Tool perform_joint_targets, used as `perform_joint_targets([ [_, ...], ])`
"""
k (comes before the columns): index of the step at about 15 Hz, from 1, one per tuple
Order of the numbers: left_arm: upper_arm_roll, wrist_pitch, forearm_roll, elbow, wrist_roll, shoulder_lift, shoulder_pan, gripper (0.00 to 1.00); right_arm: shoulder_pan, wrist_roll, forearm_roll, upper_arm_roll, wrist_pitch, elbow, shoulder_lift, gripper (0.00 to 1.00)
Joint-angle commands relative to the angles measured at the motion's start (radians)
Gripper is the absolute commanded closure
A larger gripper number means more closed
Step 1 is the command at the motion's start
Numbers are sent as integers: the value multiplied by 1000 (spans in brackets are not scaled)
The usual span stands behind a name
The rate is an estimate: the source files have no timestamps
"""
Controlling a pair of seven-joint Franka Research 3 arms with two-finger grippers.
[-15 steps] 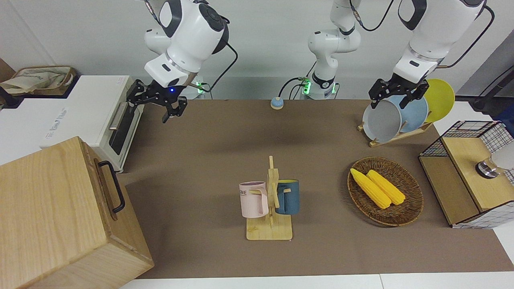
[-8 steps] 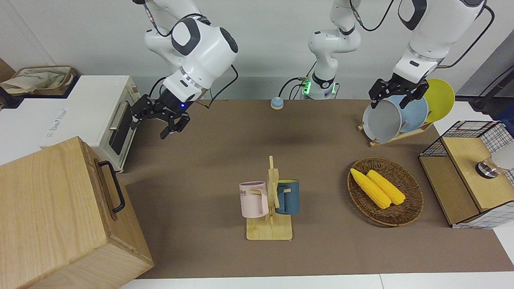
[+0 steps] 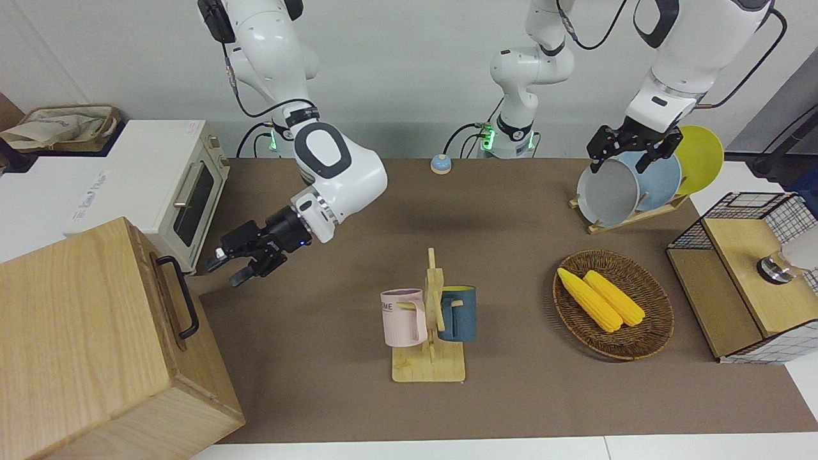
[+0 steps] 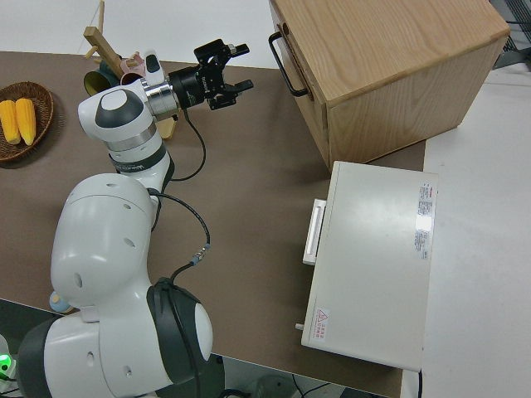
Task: Slide drawer open with right arm
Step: 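Reach the right gripper forward to the black drawer handle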
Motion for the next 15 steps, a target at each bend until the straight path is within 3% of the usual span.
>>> perform_joint_targets([
  [1,-6,-20,17,26,10,11,4,7,-13,75,-108,-36,21,3,42,19],
  [4,-6,-20,17,24,10,11,4,7,-30,94,-160,-39,30,5,62,23],
  [7,-6,-20,17,24,10,11,4,7,-54,104,-205,-65,96,5,64,69],
  [8,-6,-20,17,26,10,11,4,7,-59,109,-205,-67,96,5,64,154],
  [10,-6,-20,17,24,10,11,4,7,-57,106,-202,-67,93,5,65,690],
  [11,-6,-20,17,26,10,11,4,7,-51,103,-201,-67,83,5,65,908],
  [12,-6,-20,17,26,10,11,4,7,-48,98,-201,-67,82,5,65,999],
  [15,-6,-20,17,26,10,11,4,7,-48,92,-199,-67,81,3,65,1000],
])
